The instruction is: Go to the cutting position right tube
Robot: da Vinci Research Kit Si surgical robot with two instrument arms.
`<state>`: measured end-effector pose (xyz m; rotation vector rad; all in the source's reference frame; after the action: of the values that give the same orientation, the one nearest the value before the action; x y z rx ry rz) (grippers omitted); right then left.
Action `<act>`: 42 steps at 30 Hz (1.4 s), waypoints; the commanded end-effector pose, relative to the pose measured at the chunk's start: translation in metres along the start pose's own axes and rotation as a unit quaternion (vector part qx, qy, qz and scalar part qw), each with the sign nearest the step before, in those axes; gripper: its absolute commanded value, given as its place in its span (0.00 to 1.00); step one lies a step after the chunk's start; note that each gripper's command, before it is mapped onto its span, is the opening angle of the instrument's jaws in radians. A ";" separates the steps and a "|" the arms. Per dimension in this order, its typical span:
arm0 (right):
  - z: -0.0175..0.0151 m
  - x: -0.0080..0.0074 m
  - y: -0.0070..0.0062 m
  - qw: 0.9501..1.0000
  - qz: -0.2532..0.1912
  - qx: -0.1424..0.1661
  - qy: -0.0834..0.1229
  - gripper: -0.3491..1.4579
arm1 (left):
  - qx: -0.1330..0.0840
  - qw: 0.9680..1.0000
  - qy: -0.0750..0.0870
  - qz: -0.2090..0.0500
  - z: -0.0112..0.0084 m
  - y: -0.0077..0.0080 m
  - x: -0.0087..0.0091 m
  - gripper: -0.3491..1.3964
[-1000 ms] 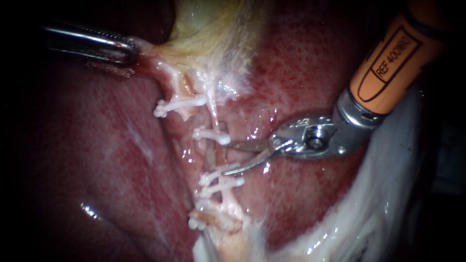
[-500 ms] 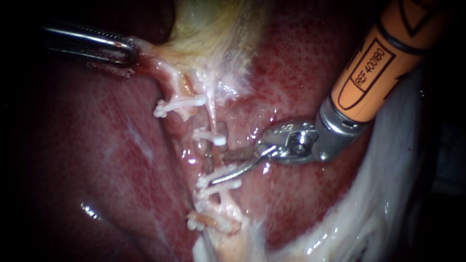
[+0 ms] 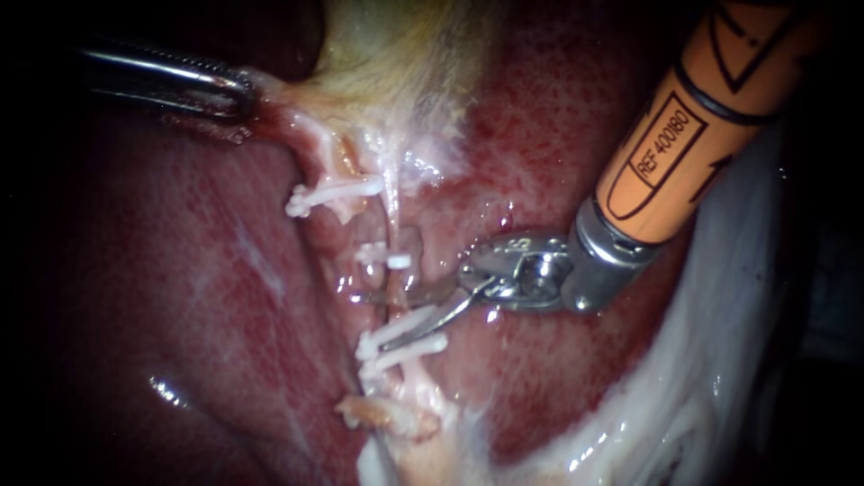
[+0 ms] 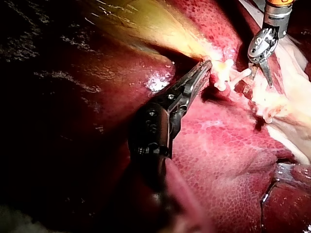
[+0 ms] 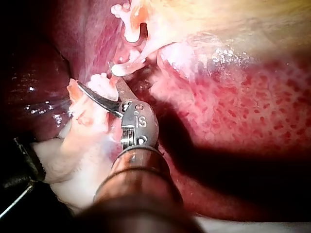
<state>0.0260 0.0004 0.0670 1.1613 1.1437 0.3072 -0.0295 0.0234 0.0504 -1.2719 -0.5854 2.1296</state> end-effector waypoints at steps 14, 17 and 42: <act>0.0020 0.0012 0.0013 1.000 0.009 -0.003 0.014 0.91 | 0.000 1.000 0.000 0.000 0.0001 -0.0001 0.0000 0.00; 0.0025 0.0015 0.0015 1.000 0.011 0.000 0.021 0.91 | 0.000 1.000 0.000 0.000 0.0001 -0.0001 0.0000 0.00; 0.0045 0.0040 -0.0018 0.999 0.012 0.020 0.032 0.90 | 0.000 1.000 0.000 0.000 0.0000 -0.0002 -0.0001 0.00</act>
<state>0.0309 0.0000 0.0631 1.2093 1.1976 0.3430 -0.0294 0.0235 0.0506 -1.2709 -0.5846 2.1292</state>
